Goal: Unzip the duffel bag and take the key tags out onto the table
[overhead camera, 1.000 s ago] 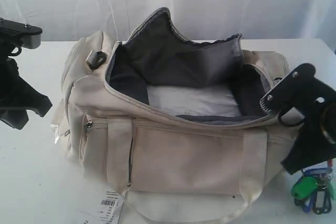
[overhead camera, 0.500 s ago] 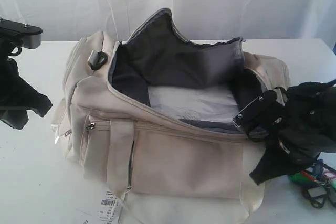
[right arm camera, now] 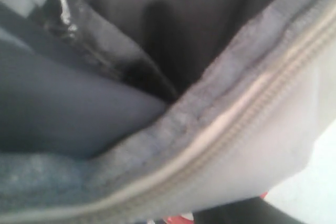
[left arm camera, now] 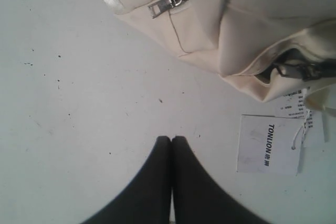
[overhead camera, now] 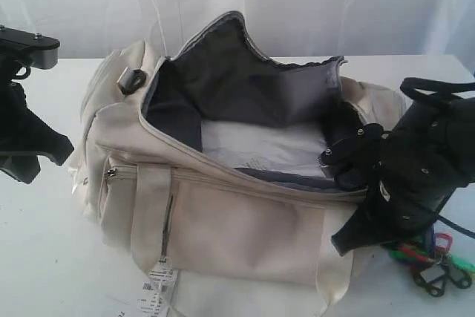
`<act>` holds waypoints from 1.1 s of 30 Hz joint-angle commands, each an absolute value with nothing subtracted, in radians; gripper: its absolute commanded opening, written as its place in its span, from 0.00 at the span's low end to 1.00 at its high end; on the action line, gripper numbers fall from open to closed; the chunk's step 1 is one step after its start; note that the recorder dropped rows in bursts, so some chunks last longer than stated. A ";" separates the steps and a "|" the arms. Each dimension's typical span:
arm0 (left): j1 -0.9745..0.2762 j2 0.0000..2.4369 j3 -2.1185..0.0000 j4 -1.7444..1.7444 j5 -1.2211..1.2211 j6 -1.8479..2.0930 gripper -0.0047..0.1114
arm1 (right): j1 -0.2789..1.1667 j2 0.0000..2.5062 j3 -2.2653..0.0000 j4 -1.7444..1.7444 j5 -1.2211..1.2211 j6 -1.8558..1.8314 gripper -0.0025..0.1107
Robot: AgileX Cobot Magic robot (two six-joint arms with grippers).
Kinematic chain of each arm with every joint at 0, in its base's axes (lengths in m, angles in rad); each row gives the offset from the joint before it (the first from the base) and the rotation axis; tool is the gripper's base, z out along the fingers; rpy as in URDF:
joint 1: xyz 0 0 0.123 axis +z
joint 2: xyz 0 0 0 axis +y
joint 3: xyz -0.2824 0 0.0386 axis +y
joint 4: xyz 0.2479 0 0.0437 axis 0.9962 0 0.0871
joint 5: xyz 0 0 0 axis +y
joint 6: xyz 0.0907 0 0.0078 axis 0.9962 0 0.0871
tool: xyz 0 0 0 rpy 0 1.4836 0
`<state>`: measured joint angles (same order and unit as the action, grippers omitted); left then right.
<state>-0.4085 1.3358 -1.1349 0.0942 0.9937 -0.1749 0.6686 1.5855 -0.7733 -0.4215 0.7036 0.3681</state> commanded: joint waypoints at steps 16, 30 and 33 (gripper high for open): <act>-0.407 1.325 -1.127 0.079 1.007 -0.176 0.04 | 0.667 1.547 -0.963 -0.331 1.060 0.306 0.38; -0.407 1.325 -1.127 0.079 1.007 -0.176 0.04 | 0.667 1.109 -0.887 -0.224 0.995 0.176 0.02; -0.407 1.325 -1.127 0.079 1.007 -0.176 0.04 | 0.667 1.004 -0.835 -0.224 0.931 0.110 0.02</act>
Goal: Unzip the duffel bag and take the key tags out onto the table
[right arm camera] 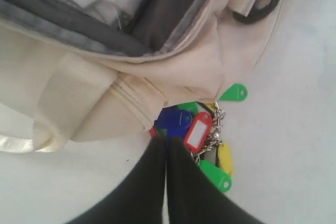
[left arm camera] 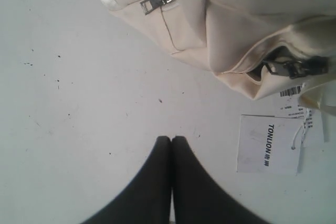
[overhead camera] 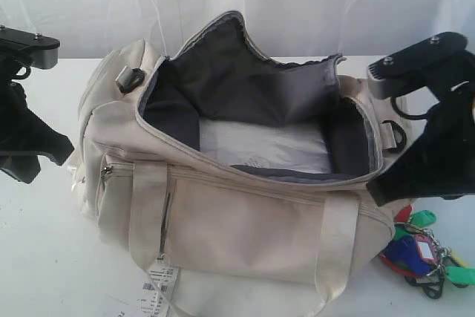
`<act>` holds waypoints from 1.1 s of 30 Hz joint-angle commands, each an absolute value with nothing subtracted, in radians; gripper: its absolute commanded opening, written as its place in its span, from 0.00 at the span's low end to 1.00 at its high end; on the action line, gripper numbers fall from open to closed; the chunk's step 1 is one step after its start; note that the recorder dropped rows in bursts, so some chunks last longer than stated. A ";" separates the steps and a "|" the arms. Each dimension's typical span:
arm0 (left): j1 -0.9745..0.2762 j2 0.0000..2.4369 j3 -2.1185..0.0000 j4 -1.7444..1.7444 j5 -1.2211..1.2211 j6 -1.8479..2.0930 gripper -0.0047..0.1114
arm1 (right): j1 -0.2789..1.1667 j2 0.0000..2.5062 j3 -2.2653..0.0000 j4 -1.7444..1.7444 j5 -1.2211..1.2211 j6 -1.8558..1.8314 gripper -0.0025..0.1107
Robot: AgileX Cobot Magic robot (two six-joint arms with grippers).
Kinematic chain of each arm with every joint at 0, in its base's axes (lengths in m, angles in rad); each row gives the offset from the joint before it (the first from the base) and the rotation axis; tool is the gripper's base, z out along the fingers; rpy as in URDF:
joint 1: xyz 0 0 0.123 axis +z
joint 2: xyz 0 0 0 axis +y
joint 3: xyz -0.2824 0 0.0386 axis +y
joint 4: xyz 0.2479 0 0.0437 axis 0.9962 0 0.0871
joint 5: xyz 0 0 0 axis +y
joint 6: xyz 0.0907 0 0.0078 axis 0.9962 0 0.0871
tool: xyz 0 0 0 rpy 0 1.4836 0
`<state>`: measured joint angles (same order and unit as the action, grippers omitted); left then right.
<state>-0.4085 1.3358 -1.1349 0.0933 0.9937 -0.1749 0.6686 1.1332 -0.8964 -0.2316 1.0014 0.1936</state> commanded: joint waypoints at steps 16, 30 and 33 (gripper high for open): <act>-0.407 1.327 -1.127 0.109 0.695 -0.178 0.04 | 0.667 0.670 -0.585 -0.244 0.379 0.063 0.02; -0.407 1.327 -1.127 0.109 0.695 -0.178 0.04 | 0.667 0.626 -0.585 -0.244 0.386 0.101 0.02; -0.407 1.327 -1.127 0.109 0.695 -0.178 0.04 | 0.667 0.626 -0.585 -0.244 0.386 0.101 0.02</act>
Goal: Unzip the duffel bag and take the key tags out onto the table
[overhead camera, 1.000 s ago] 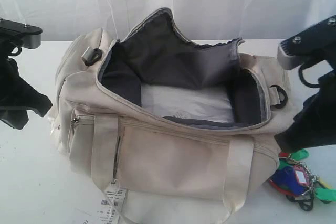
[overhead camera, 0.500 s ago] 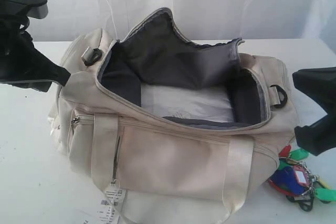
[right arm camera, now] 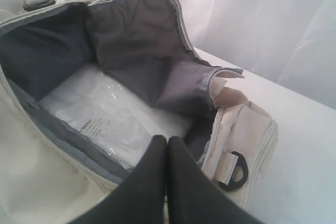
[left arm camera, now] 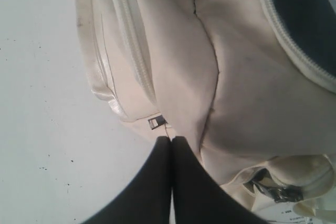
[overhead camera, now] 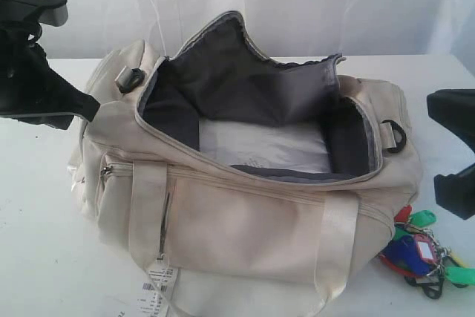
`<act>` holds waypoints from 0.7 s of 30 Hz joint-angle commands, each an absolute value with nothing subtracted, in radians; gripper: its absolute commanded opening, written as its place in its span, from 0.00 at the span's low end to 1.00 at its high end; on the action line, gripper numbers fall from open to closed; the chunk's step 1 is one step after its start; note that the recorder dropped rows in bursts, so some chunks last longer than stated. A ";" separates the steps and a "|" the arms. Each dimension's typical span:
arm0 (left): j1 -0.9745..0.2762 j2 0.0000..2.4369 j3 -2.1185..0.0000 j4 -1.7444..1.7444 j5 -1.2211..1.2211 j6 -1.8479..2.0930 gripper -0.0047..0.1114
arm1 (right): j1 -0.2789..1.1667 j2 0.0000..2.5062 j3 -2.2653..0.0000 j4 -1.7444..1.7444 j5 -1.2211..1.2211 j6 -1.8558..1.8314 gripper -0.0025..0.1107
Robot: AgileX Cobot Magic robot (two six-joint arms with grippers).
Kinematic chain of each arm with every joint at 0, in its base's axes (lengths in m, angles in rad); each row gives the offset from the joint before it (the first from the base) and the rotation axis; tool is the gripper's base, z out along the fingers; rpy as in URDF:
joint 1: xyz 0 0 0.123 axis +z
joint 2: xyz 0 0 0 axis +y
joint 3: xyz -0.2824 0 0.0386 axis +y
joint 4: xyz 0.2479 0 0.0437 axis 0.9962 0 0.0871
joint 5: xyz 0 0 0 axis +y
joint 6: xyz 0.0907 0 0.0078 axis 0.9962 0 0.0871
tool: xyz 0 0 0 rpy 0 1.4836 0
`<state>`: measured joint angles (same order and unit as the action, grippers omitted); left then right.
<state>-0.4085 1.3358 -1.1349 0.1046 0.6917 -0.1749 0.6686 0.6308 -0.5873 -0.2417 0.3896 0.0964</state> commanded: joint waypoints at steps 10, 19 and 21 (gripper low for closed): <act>-0.407 1.240 -1.127 0.109 0.695 -0.178 0.04 | 0.667 0.626 -0.585 -0.244 0.386 0.101 0.02; -0.340 0.860 -1.127 0.109 0.695 -0.180 0.04 | 0.667 0.626 -0.585 -0.244 0.386 0.101 0.02; -0.299 0.762 -1.127 0.109 0.695 -0.180 0.04 | 0.667 0.626 -0.585 -0.244 0.386 0.101 0.02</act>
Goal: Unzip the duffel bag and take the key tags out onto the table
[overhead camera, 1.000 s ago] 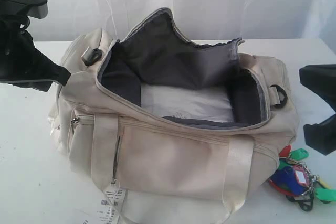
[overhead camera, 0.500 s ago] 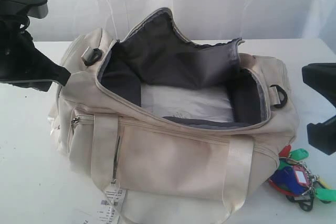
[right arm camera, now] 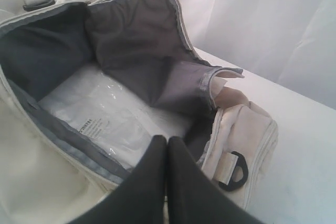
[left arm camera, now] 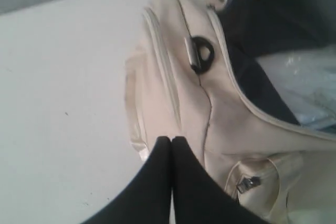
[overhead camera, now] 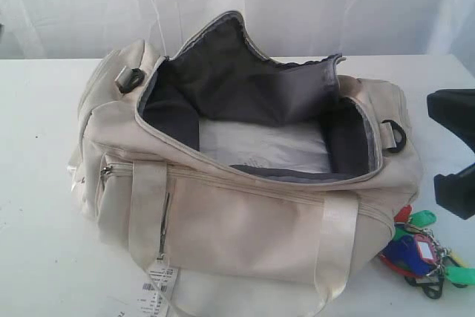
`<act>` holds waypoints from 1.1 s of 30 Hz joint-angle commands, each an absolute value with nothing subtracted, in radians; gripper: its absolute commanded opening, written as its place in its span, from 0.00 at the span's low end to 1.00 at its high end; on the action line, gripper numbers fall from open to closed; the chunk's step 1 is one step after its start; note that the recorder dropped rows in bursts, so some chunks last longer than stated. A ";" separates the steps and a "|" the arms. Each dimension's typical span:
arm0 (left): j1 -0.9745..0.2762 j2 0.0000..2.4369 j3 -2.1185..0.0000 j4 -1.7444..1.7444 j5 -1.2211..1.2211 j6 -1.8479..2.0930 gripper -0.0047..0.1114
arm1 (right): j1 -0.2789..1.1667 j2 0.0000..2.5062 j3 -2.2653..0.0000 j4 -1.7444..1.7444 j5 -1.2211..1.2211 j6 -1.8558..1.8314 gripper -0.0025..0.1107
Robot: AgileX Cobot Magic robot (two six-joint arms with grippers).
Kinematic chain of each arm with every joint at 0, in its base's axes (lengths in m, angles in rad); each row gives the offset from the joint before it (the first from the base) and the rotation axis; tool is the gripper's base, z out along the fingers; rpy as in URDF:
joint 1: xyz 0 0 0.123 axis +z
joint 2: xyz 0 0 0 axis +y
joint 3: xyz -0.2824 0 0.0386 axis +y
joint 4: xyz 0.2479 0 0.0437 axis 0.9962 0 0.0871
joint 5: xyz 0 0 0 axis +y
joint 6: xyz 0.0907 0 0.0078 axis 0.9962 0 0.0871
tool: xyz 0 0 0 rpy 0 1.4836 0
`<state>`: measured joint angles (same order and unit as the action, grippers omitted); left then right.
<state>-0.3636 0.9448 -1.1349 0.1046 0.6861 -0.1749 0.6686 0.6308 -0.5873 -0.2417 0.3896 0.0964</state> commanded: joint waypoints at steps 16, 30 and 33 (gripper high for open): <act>0.035 0.302 -1.127 0.113 0.697 -0.180 0.04 | 0.667 0.626 -0.585 -0.244 0.386 0.101 0.02; 0.070 0.216 -0.996 0.113 0.696 -0.180 0.04 | 0.667 0.625 -0.585 -0.242 0.387 0.101 0.02; 0.070 0.179 -0.907 0.113 0.696 -0.180 0.04 | 0.667 0.625 -0.585 -0.242 0.387 0.101 0.02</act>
